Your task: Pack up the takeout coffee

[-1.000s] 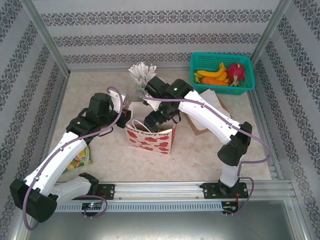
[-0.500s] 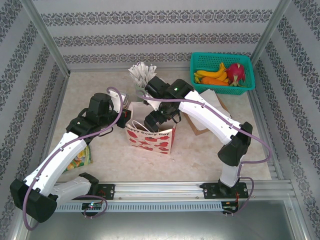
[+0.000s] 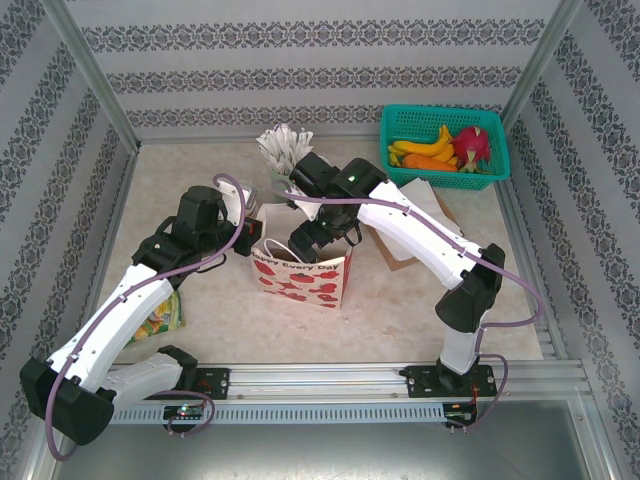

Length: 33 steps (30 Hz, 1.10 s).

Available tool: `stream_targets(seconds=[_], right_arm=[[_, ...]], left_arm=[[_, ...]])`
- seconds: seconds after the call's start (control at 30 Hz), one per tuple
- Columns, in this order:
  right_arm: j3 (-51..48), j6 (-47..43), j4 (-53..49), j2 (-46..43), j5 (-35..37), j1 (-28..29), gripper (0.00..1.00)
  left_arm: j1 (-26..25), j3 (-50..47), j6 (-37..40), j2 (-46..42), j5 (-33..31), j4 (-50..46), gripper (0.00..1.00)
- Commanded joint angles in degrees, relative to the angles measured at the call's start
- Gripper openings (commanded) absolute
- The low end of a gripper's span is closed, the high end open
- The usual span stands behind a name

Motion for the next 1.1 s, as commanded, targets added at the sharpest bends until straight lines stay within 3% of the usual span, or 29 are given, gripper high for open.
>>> stream_targets(seconds=[0.0,0.07,0.17,0.27,0.57,0.7,1.07], right_arm=[[-1.38,1.78,1.68,-2.67,1.05,0.55,0.97],[-3.19,3.29,4.54,-4.13,2.22,0.55,0.96],[-4.81,4.42,7.34,-4.86,1.41,0.55,0.83],[-4.42,5.95,8.73,-3.82,1.61,0.77,0.59],[-3.03,5.93,12.28,0.62,-1.37,2.28,0.03],[-3.05,6.05,12.95,3.20,-4.22,2.81,0.00],[-6.73,6.46,11.93,6.17,0.83,3.18,0.00]], left_arm=[[-0.64,-1.58,-0.67,-0.56,-0.77,-1.18,0.00],[-0.62,-1.59,-0.58,-0.49,-0.66,-0.91,0.00],[-0.59,-1.52,-0.50,-0.34,-0.39,-0.56,0.00],[-0.62,-1.57,-0.59,-0.22,0.34,-0.18,0.00],[-0.61,-1.49,-0.41,0.34,0.45,0.21,0.00],[-0.60,-1.50,-0.58,0.59,0.39,0.40,0.00],[-0.65,-2.43,-1.02,-0.36,-0.78,0.58,0.00]])
